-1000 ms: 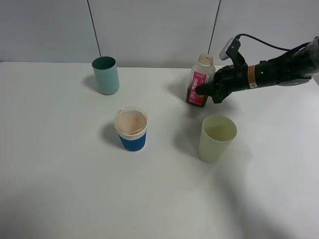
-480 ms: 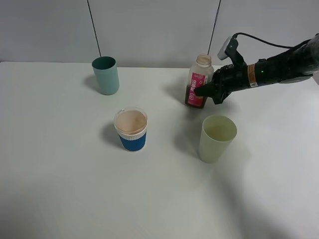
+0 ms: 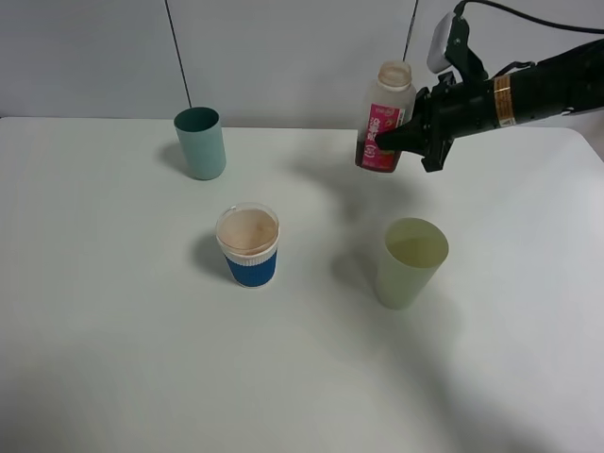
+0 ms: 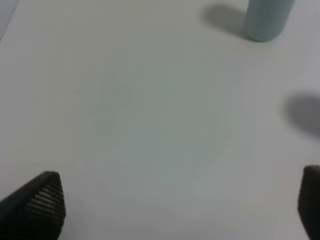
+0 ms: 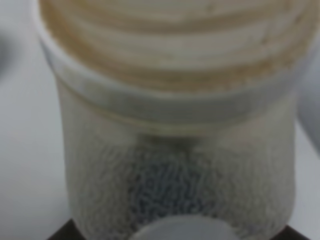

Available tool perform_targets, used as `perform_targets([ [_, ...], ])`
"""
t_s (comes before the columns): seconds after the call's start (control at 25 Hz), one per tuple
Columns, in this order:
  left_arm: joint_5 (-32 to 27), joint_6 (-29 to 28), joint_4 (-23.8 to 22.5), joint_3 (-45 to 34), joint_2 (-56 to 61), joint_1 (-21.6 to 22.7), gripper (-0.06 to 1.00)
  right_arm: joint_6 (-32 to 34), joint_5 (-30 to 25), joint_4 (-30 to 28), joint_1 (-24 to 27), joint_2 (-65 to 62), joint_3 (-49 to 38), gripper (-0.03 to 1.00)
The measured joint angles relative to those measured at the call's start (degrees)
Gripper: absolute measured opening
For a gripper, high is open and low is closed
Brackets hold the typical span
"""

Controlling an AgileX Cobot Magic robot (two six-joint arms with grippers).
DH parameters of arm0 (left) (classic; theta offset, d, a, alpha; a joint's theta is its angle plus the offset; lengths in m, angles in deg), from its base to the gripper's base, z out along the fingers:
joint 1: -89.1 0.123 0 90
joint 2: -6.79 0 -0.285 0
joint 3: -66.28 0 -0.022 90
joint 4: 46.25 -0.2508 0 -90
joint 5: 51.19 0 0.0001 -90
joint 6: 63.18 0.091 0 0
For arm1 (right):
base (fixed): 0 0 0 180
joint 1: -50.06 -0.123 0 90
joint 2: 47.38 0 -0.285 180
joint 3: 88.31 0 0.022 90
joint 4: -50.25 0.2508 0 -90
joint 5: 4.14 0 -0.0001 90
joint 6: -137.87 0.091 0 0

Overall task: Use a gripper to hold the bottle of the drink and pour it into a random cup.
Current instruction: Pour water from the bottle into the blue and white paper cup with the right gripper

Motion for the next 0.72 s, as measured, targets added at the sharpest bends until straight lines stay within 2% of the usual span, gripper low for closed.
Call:
perform_targets([
  [0.24,0.0,0.0,0.0,0.0,0.0,0.0,0.93,4.8,-0.8,0.3,-2.7,-4.2,0.0,0.36],
  [0.44,0.0,0.0,0.0,0.0,0.0,0.0,0.93,11.0,-6.5,0.7,-6.3,-7.2,0.0,0.36],
  [0.72,0.0,0.0,0.0,0.0,0.0,0.0,0.93,12.0,-13.6,0.9,-12.6,-10.2,0.0,0.36],
])
